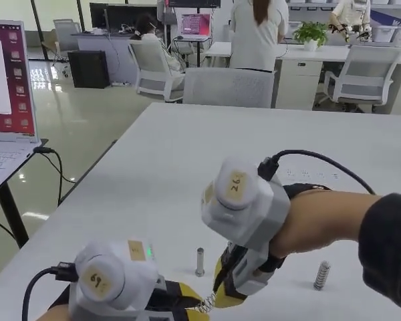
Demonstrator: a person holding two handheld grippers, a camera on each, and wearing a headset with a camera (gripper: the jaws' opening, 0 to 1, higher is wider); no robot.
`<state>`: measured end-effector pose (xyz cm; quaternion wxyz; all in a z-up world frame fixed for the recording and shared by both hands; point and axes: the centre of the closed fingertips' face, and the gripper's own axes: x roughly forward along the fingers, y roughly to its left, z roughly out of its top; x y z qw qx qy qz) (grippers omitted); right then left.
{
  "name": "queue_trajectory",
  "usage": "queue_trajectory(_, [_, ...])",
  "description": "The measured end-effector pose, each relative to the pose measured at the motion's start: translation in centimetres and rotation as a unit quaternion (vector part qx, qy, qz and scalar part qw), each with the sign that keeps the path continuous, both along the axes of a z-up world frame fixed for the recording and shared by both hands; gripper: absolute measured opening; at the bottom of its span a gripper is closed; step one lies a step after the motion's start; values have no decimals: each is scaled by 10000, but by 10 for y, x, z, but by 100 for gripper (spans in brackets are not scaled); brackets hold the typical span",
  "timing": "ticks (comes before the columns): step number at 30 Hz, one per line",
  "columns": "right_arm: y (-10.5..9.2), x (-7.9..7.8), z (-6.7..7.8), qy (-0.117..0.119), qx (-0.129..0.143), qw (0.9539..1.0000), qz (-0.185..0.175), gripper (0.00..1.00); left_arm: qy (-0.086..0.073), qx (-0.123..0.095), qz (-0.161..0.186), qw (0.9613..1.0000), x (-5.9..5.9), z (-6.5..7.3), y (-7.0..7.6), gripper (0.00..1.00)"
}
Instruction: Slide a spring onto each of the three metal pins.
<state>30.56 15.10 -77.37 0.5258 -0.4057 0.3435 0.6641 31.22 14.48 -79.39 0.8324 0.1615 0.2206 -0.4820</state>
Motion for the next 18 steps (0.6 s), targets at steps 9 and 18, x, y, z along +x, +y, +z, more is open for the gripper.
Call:
queue_trajectory(9, [13, -4, 9, 161, 310, 9993, -94, 7, -20, 25, -61, 10000, -1, 0, -1, 2])
queue_trajectory(18, [14, -2, 9, 140, 372, 9991, -115, 8, -51, 38, -38, 10000, 1, 1, 0, 2])
